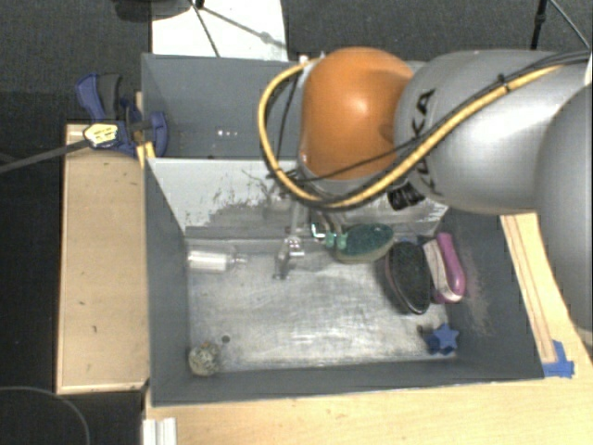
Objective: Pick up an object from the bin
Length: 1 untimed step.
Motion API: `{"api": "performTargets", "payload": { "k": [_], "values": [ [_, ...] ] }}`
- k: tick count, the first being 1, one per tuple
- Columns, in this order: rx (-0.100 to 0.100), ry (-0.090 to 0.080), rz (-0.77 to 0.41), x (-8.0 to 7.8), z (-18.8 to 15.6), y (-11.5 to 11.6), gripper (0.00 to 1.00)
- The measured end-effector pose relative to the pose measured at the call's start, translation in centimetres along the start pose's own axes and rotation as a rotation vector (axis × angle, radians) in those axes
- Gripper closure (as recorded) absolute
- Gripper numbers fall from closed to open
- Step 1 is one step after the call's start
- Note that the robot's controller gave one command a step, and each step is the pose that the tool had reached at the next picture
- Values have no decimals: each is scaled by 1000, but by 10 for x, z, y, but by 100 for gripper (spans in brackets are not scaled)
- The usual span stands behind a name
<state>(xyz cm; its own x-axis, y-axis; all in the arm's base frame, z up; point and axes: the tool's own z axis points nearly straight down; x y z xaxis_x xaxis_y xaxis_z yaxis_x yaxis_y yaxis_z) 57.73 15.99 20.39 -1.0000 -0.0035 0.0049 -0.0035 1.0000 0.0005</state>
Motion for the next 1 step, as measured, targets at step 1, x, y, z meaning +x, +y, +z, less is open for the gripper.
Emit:
{"api": "performTargets", "payload": {
  "k": [1],
  "values": [
    [-4,-13,160,-13,133,5,0]
  ]
}}
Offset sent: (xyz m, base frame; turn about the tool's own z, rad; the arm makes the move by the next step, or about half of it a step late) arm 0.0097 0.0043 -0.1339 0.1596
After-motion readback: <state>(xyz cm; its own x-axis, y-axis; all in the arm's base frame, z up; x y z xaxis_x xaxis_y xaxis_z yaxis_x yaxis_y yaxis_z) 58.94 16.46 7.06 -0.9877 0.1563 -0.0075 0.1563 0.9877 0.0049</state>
